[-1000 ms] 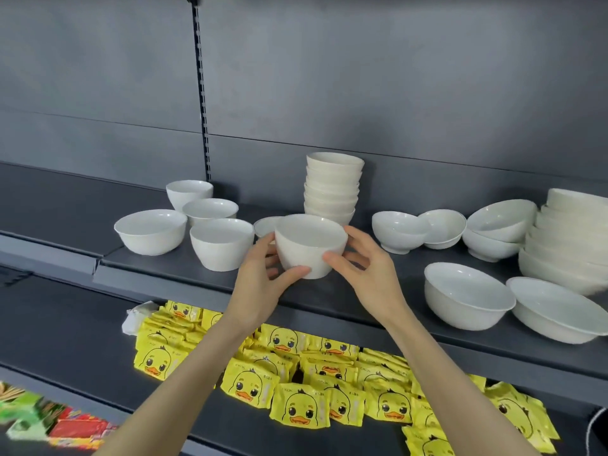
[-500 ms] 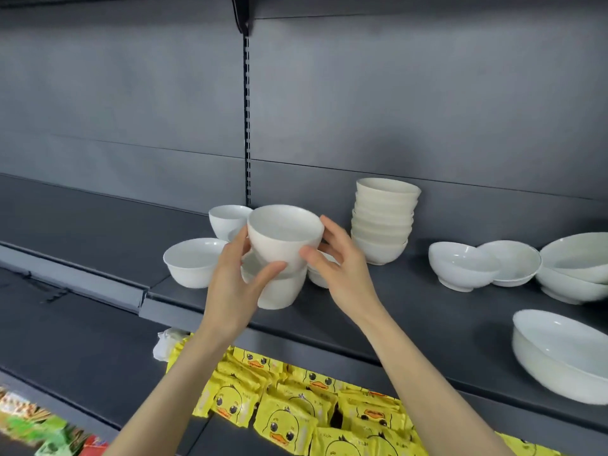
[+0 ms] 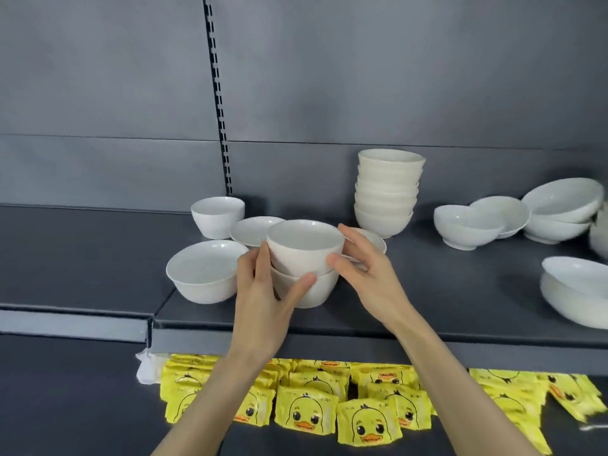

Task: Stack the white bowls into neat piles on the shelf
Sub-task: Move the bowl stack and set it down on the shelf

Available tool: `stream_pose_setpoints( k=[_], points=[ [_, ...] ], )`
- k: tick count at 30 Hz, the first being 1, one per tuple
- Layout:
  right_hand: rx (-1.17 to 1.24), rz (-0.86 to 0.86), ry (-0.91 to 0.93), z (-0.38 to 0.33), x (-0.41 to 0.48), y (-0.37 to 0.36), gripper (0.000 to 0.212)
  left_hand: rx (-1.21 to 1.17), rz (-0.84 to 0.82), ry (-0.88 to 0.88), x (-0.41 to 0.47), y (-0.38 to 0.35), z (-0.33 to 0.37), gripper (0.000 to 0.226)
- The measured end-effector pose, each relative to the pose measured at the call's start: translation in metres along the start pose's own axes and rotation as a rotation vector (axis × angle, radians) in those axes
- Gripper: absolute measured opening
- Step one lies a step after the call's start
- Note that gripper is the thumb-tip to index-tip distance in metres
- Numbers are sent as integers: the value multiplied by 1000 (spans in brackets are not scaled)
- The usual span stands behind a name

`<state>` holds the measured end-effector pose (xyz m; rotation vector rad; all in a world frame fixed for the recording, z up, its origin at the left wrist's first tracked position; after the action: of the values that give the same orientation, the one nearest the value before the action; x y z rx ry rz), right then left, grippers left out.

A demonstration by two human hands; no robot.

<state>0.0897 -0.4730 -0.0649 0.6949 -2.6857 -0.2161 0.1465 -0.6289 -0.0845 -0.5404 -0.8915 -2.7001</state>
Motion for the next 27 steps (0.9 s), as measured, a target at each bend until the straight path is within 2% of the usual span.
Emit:
stream_pose_setpoints(
  k=[6, 12, 16, 20, 27],
  points=[
    [-30, 8, -17, -1, -3, -4, 54, 21, -59, -25, -3, -3, -8, 92],
    [-89, -11, -62, 1, -5, -4, 64, -165, -135, 21, -5, -7, -20, 97],
    [-72, 21, -69, -5, -7, -3, 69, -266, -104, 28, -3, -5, -23, 96],
    [-22, 45, -27, -27, -9, 1, 65, -268, -47, -26, -6, 7, -9, 99],
    [2, 5, 66, -76, 33, -8, 62, -260, 85, -67, 18, 62, 19, 85]
  ],
)
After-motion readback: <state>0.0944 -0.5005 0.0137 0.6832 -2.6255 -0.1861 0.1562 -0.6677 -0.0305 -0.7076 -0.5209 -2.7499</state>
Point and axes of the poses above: each hand's wrist, its own x-axis towards the middle knuckle, its own y-axis out of the back of the hand, z = x × y, the point moved 1 cm from there along x, towards the middle knuckle, and after that the axes turned 13 degrees about -z, right-handed, at the moved point
